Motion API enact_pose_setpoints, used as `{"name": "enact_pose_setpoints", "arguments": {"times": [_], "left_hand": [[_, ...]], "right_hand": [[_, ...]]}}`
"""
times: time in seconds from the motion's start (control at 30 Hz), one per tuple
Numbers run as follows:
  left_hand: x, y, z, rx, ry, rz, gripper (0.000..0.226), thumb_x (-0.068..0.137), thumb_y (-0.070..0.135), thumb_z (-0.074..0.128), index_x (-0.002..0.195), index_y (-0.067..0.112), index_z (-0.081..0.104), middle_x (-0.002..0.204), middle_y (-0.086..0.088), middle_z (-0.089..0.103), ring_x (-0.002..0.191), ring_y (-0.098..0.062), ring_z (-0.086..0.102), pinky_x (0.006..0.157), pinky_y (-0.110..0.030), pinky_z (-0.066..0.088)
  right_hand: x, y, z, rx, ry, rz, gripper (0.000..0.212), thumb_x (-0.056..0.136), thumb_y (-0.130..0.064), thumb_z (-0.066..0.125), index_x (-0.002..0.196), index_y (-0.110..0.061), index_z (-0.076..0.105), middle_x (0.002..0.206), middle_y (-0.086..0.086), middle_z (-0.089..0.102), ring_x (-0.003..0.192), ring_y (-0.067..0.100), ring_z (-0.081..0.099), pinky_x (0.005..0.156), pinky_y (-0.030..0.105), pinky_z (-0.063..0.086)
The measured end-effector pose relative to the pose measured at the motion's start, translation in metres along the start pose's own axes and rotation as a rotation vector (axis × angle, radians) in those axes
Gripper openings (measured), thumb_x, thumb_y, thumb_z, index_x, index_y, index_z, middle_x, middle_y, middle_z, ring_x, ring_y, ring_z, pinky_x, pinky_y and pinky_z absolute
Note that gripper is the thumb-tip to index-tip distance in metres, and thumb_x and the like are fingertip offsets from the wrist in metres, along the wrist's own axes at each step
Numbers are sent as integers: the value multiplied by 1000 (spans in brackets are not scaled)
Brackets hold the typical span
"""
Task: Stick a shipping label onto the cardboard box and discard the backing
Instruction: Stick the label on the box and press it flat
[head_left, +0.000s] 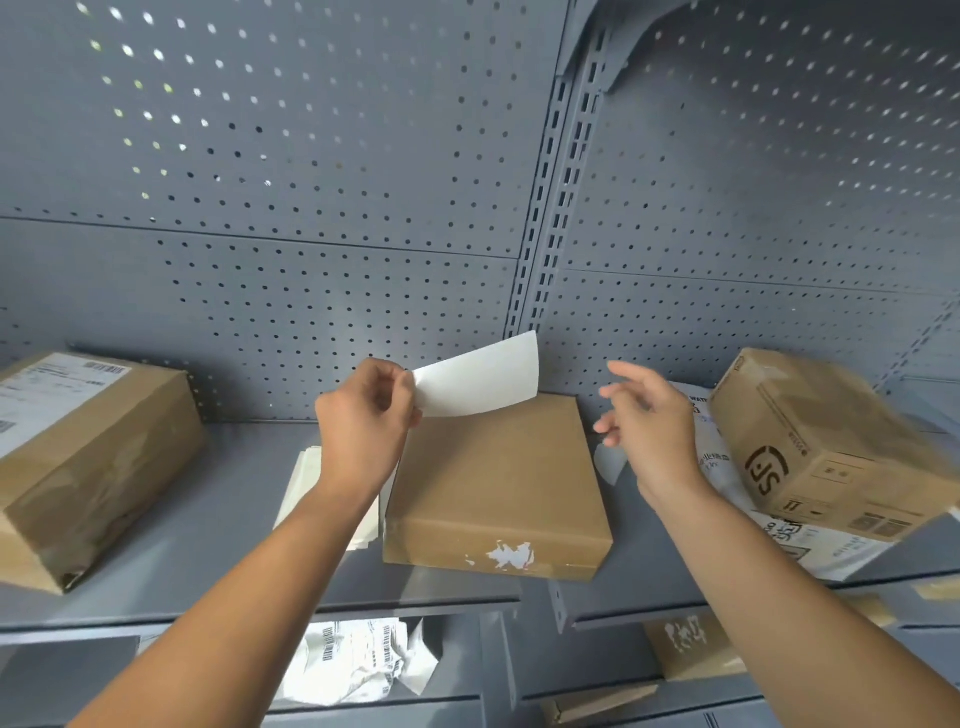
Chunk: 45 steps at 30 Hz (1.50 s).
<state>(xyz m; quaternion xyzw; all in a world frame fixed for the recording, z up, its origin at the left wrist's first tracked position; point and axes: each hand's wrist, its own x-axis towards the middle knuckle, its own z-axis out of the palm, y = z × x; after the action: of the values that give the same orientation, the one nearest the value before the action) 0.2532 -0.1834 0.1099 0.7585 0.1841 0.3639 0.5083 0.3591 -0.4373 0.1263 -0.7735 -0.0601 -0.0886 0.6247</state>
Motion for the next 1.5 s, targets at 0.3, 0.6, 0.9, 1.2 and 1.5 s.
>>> {"name": "enact_pose_setpoints", "arguments": {"times": [0.3, 0.6, 0.9, 1.2, 1.5], "left_hand": [[0, -3, -16, 194, -52, 199, 10, 97, 24, 62, 92, 17, 68, 69, 4, 73, 64, -16, 73, 68, -37, 60], [-4, -3, -32, 201, -27, 377, 8, 95, 22, 70, 89, 16, 68, 76, 9, 75, 65, -2, 68, 66, 0, 41], [-8, -12, -40, -10, -88, 343, 8, 98, 31, 63, 101, 24, 65, 117, 9, 69, 94, -3, 68, 72, -16, 55], [7, -6, -25, -353, -540, -280, 28, 99, 12, 63, 118, 33, 61, 130, -3, 68, 111, -20, 66, 106, -50, 51], [-4, 6, 0, -475, -456, -369, 15, 99, 1, 60, 103, 12, 69, 113, -21, 75, 91, -26, 71, 94, -53, 56]], "right_hand": [[-36, -67, 62, -564, -344, -470, 39, 97, -26, 53, 132, -39, 64, 86, -13, 74, 70, 19, 72, 83, 36, 58], [-36, -65, 84, -642, -323, -409, 36, 88, -31, 40, 106, -42, 69, 91, -9, 78, 69, 21, 74, 71, 41, 62], [-34, -64, 69, -455, -165, -738, 27, 90, -12, 51, 98, -19, 76, 76, -9, 71, 59, 20, 69, 64, 33, 54], [-39, -67, 50, -252, -200, -894, 28, 94, -12, 50, 98, -6, 77, 70, -7, 63, 53, 28, 62, 48, 37, 43], [-31, -46, 38, -280, -185, -819, 30, 93, -18, 49, 96, -8, 77, 66, 4, 65, 53, 28, 62, 51, 36, 44]]}}
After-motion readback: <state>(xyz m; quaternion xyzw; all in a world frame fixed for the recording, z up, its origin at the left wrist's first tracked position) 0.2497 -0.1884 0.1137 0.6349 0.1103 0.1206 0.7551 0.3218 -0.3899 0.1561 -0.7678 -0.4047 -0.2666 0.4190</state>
